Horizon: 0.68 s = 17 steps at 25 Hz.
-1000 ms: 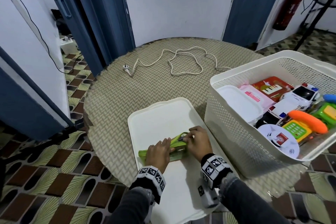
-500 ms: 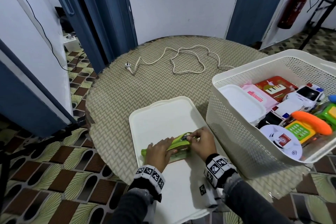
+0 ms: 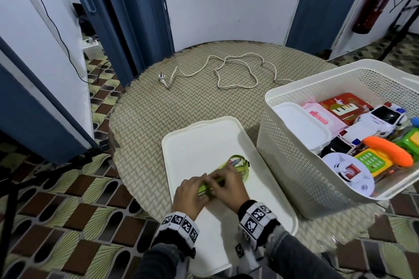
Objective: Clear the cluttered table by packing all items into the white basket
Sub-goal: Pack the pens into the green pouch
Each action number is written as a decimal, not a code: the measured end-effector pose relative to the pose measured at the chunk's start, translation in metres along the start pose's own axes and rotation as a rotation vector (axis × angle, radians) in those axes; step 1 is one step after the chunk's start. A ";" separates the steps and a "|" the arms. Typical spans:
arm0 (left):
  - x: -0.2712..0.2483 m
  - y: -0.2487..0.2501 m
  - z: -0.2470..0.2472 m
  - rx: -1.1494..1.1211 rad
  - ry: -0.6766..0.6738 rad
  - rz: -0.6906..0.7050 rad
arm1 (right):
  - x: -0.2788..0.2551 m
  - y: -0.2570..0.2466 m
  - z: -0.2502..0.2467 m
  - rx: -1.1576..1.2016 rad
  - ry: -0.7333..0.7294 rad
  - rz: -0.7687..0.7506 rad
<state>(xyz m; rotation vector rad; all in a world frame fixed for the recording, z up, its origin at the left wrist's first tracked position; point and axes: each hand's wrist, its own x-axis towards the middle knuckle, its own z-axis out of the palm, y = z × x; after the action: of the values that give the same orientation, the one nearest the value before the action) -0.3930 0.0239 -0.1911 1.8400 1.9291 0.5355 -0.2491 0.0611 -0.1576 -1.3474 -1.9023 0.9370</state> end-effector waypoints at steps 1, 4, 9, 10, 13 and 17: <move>-0.001 0.002 -0.003 -0.002 -0.003 -0.023 | 0.003 0.003 -0.011 0.014 0.039 0.008; -0.003 0.006 -0.008 0.020 -0.043 -0.055 | 0.019 0.010 -0.060 -0.333 -0.079 -0.012; 0.000 0.007 -0.006 -0.168 -0.003 -0.144 | 0.046 0.013 -0.074 -0.786 -0.587 -0.060; 0.001 0.009 -0.007 -0.175 0.000 -0.149 | 0.049 0.015 -0.071 -0.711 -0.580 -0.040; 0.004 0.019 -0.015 0.077 -0.039 -0.060 | 0.051 0.022 -0.070 -0.502 -0.509 0.030; 0.010 0.028 -0.020 0.196 -0.255 -0.021 | 0.049 0.027 -0.069 -0.559 -0.459 -0.083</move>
<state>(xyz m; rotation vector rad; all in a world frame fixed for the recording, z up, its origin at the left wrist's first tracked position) -0.3809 0.0359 -0.1597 1.8978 1.8791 0.0992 -0.1936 0.1276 -0.1368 -1.4182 -2.6974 0.7416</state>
